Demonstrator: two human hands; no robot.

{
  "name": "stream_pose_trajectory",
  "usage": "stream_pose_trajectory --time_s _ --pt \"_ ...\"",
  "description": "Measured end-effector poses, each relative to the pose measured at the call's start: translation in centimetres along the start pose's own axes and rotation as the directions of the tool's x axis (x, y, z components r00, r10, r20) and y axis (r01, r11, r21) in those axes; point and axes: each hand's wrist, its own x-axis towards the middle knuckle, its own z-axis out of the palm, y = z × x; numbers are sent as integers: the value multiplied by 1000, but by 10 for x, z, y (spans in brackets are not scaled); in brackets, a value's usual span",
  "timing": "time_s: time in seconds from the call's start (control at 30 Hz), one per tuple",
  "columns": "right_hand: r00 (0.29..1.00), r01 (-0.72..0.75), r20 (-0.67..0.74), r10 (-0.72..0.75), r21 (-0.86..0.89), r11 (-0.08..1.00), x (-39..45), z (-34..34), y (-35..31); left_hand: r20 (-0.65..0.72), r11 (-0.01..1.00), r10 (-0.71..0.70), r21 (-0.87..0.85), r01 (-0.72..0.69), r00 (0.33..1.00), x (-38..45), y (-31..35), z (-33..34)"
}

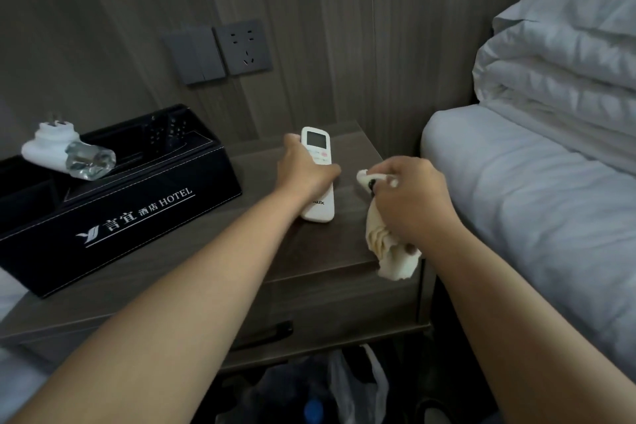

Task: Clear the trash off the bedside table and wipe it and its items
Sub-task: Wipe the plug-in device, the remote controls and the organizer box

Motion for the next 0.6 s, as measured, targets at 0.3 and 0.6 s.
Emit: stream_pose_trajectory --time_s 0.3,0.6 --pt "999 16 40 -13 -66 998 0 3 5 -4 942 -181 287 175 983 16 -11 17" --pt "980 198 -15 -198 -7 980 -10 29 -21 -53 990 -131 -59 128 990 10 -10 -23"
